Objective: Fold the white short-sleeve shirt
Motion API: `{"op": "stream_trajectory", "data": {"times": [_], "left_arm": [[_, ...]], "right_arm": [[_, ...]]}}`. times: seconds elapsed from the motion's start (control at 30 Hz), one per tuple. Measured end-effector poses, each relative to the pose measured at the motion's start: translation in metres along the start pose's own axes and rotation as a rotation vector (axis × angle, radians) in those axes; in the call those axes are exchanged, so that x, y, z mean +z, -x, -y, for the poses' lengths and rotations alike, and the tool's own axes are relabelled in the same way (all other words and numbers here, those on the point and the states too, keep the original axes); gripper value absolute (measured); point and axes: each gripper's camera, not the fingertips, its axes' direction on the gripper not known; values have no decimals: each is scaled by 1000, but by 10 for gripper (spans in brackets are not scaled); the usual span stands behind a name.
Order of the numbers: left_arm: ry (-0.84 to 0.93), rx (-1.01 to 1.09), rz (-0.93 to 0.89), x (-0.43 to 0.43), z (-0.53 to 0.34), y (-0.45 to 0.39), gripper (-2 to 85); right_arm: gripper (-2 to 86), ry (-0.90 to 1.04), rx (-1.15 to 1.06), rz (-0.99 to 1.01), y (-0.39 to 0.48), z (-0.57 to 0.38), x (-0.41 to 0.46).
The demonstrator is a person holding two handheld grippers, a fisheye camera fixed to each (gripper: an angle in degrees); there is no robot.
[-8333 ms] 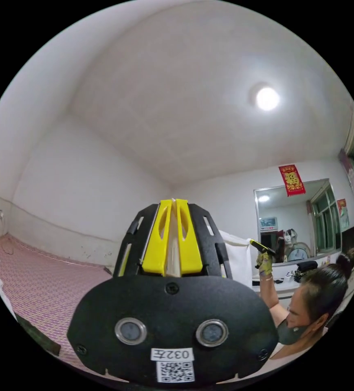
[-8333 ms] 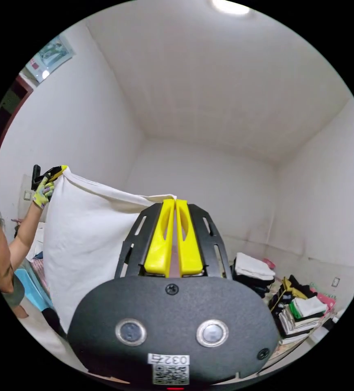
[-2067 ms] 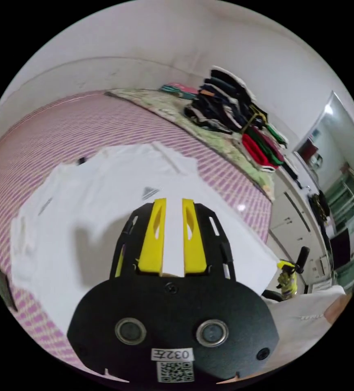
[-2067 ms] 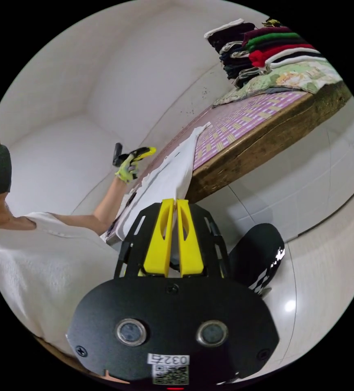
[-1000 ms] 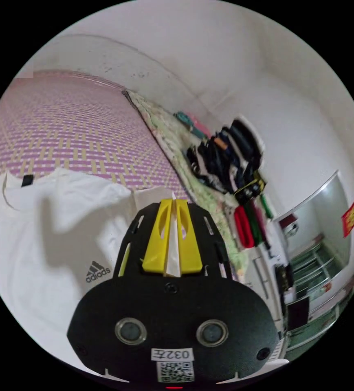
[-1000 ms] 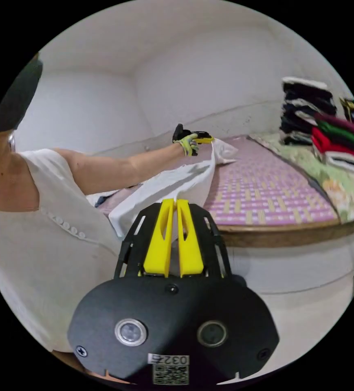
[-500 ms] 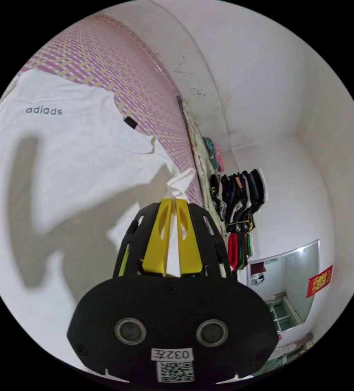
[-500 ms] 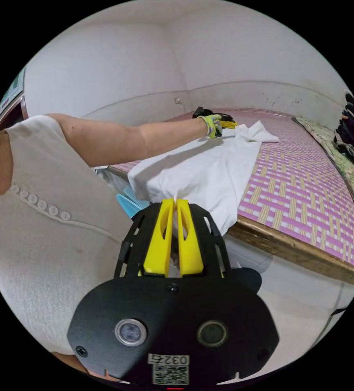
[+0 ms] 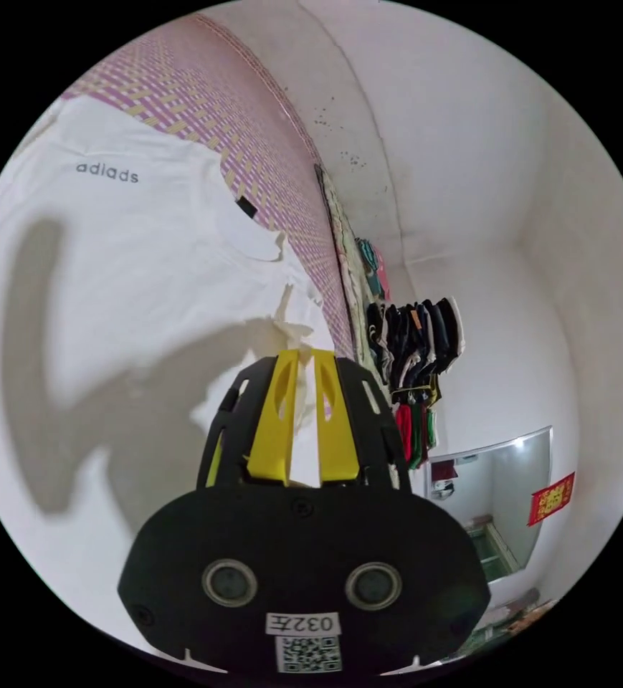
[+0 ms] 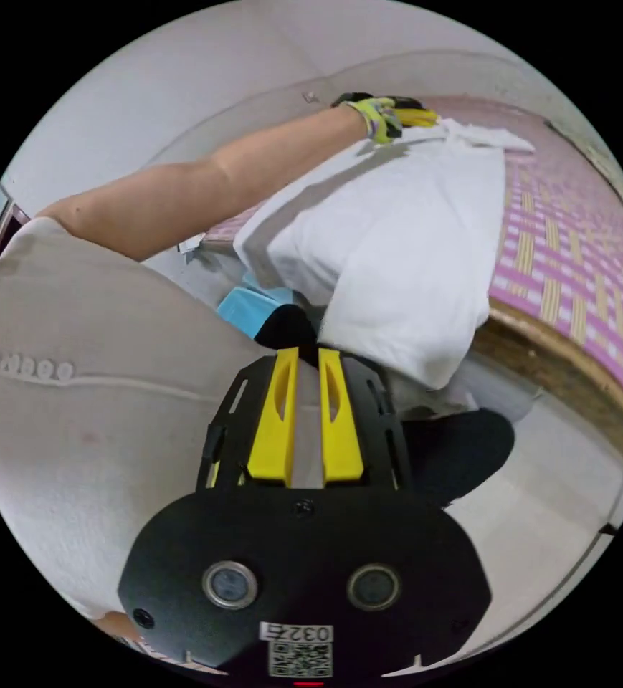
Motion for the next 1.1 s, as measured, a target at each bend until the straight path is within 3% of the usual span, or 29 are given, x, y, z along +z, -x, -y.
{"op": "stream_trajectory", "data": {"times": [0.13, 0.27, 0.37, 0.43, 0.53, 0.63, 0.73, 0.87, 0.93, 1.1], "left_arm": [[-13, 244, 200, -19, -33, -57, -11], [233, 513, 226, 36, -88, -116, -10], [367, 616, 321, 83, -122, -134, -9], [410, 638, 362, 104, -133, -137, -9], [404, 623, 363, 118, -141, -135, -9], [400, 619, 414, 126, -145, -132, -9], [407, 644, 474, 134, -151, -130, -9], [417, 599, 410, 128, -148, -130, -9], [416, 600, 390, 118, -145, -134, -9], [249, 517, 268, 58, -116, -136, -9]], "right_arm": [[72, -297, 220, -29, -39, -53, -43], [112, -495, 359, 71, -90, -87, -61], [114, -449, 339, 114, -106, -77, -53], [104, -418, 328, 113, -109, -70, -49], [8, -448, 284, 136, -97, -70, -58], [-5, -480, 197, 195, -70, -84, -86], [-4, -485, 220, 190, -73, -110, -102], [58, -416, 410, 243, -104, -130, -95], [69, -417, 459, 173, -100, -133, -106], [64, -577, 367, 94, -72, -115, -157]]}}
